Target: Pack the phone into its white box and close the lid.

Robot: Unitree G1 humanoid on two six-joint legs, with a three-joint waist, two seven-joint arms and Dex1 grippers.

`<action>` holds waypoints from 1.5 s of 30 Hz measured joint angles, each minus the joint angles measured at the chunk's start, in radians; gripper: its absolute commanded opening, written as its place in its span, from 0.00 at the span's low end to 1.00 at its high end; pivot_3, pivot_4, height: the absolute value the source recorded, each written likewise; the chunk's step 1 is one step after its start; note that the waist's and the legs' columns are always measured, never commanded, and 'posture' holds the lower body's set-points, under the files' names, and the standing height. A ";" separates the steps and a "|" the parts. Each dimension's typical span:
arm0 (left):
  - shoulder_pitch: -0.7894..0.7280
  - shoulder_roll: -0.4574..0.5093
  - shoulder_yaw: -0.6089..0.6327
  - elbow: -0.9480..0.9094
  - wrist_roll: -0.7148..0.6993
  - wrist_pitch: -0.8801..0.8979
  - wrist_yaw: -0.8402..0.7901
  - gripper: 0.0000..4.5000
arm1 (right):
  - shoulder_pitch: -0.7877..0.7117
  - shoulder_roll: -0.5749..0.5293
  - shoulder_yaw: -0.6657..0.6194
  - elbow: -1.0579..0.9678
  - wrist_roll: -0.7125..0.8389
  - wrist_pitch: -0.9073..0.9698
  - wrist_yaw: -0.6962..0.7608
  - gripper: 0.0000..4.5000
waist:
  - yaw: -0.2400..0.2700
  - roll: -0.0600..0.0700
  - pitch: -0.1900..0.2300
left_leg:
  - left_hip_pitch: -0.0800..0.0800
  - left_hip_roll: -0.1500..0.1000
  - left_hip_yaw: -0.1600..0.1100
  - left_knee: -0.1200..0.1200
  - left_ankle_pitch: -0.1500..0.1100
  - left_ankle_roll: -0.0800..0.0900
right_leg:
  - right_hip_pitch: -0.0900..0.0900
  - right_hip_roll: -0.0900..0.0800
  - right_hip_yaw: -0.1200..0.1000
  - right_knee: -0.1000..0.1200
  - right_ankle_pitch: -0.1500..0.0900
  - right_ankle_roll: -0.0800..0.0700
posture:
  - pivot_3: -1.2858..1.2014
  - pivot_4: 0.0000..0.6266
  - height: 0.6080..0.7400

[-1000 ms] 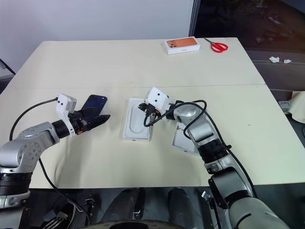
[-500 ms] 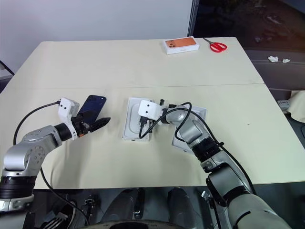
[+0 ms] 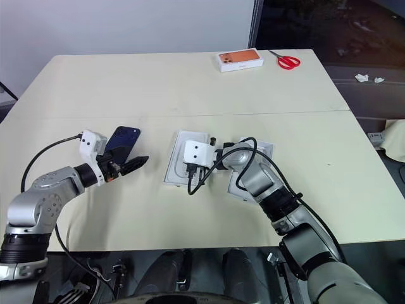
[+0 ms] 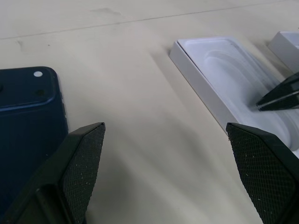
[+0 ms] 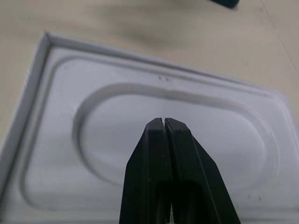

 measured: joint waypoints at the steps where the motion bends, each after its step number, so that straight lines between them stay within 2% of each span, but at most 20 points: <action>1: -0.001 0.000 0.000 0.000 0.003 -0.001 0.000 0.98 | -0.006 0.013 -0.011 0.003 0.008 0.000 -0.011 0.02 | 0.000 0.000 0.000 | 0.000 0.000 0.000 0.000 0.000 0.000 | 0.000 0.000 0.000 0.000 0.000 0.000 | 0.52 0.24 1.00; 5: -0.009 -0.009 0.000 0.000 0.004 -0.001 0.000 0.98 | -0.100 0.043 -0.050 0.069 0.004 -0.034 -0.089 0.02 | -0.002 0.000 0.000 | 0.000 0.000 0.000 0.000 0.001 -0.001 | 0.000 0.000 0.000 0.000 0.000 0.000 | 0.52 0.24 1.00; 9: -0.012 -0.019 -0.002 0.000 0.012 -0.002 0.001 0.98 | -0.174 0.031 -0.053 0.230 -0.080 -0.130 -0.201 0.02 | 0.002 0.000 0.000 | 0.000 0.000 0.000 0.000 0.002 -0.004 | 0.000 0.000 0.000 0.000 0.000 0.000 | 0.52 0.24 1.00; 17: -0.012 -0.025 -0.005 0.000 0.026 -0.002 0.001 0.98 | -0.171 0.032 0.022 0.345 -0.164 -0.251 -0.201 0.02 | -0.007 0.000 0.000 | 0.000 0.000 0.001 0.000 0.002 -0.004 | -0.001 0.001 0.000 0.001 0.000 0.000 | 0.52 0.24 1.00; 25: -0.012 -0.025 -0.009 -0.001 0.034 -0.002 0.001 0.98 | -0.114 0.043 0.049 0.300 -0.152 -0.281 -0.096 0.02 | -0.004 0.000 0.000 | 0.000 0.000 0.000 0.000 0.002 -0.004 | 0.000 0.001 0.000 0.001 0.000 0.000 | 0.52 0.24 1.00; 33: -0.014 -0.025 -0.013 -0.001 0.039 0.000 0.002 0.98 | -0.083 0.044 0.041 0.242 -0.143 -0.246 -0.077 0.02 | -0.003 0.000 0.000 | 0.000 0.000 0.000 0.000 0.002 -0.004 | 0.000 0.001 0.000 0.001 0.000 0.000 | 0.52 0.24 1.00; 38: -0.013 -0.020 -0.073 0.001 0.106 -0.015 0.012 0.98 | -0.072 0.046 -0.081 0.175 -0.014 -0.139 -0.056 0.02 | 0.000 0.000 0.000 | 0.000 0.000 0.000 0.000 0.002 -0.003 | 0.000 0.001 0.000 0.001 0.000 0.000 | 0.52 0.24 1.00; 40: -0.014 -0.020 -0.099 0.013 0.137 -0.038 0.020 0.98 | -0.072 0.015 -0.138 0.131 0.040 -0.101 -0.034 0.02 | 0.003 0.000 0.000 | 0.000 0.000 0.000 0.000 0.001 -0.001 | 0.000 0.000 0.000 0.000 0.000 0.000 | 0.52 0.24 1.00; 45: -0.024 -0.027 -0.102 0.049 0.163 -0.054 0.025 0.98 | -0.001 -0.159 -0.223 0.020 0.100 -0.041 0.050 0.02 | 0.005 0.000 0.000 | 0.000 0.000 0.000 0.000 0.000 0.001 | 0.001 0.000 0.000 -0.001 0.000 0.000 | 0.52 0.24 1.00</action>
